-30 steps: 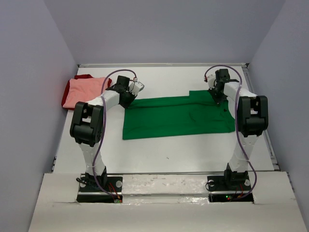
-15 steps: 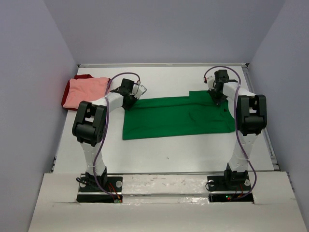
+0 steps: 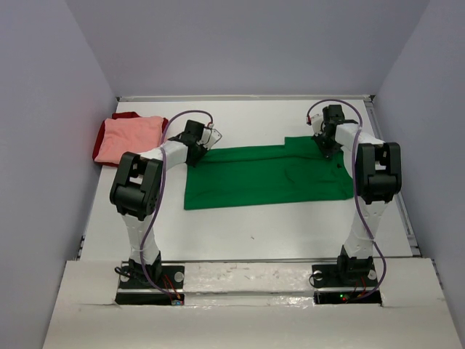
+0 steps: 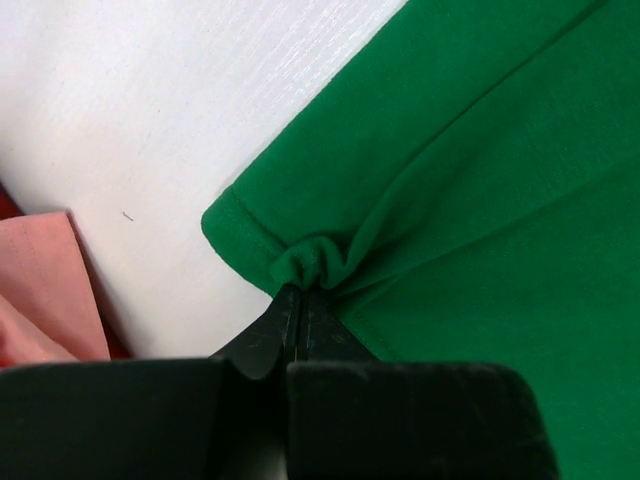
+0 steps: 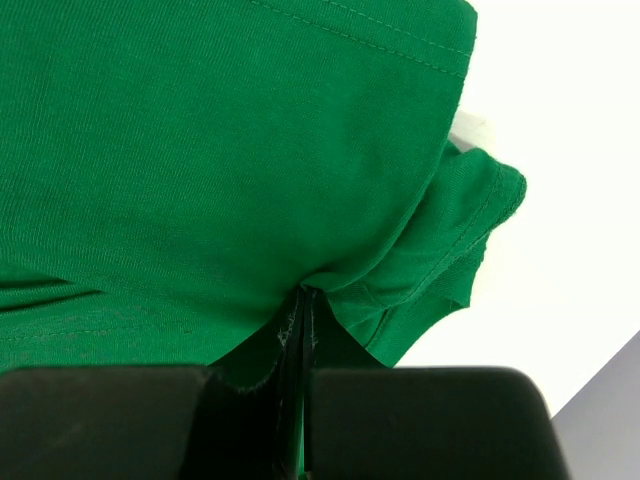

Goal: Fold and stack the t-shirts
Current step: Fold the tshirt

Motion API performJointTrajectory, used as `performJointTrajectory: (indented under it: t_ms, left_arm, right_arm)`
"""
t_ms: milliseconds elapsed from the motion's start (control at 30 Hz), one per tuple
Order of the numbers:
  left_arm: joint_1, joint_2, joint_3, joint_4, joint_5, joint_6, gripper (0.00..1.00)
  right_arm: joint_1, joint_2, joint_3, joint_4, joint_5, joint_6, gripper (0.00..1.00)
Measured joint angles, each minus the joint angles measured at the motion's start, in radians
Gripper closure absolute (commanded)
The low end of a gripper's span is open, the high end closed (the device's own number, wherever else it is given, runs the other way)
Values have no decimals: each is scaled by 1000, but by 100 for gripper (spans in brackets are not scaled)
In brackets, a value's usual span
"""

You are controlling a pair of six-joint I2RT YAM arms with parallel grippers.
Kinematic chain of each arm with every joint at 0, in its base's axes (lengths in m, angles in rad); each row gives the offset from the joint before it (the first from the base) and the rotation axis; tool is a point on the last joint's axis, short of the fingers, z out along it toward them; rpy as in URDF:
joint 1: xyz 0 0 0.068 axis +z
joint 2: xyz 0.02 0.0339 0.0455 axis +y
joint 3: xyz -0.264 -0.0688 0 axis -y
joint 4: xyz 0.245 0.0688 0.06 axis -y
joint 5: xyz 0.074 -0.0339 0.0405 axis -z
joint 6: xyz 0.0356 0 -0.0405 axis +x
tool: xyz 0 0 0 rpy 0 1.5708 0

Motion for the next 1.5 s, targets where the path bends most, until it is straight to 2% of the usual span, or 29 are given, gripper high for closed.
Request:
performJointTrajectory:
  t_ms: [467, 1500]
  left_arm:
    - [-5, -3, 0, 13, -24, 3, 100]
    - [-5, -131, -47, 57, -39, 6, 100]
  right_arm:
    - [0, 3, 17, -15, 6, 6, 100]
    - [0, -44, 19, -27, 21, 3, 100]
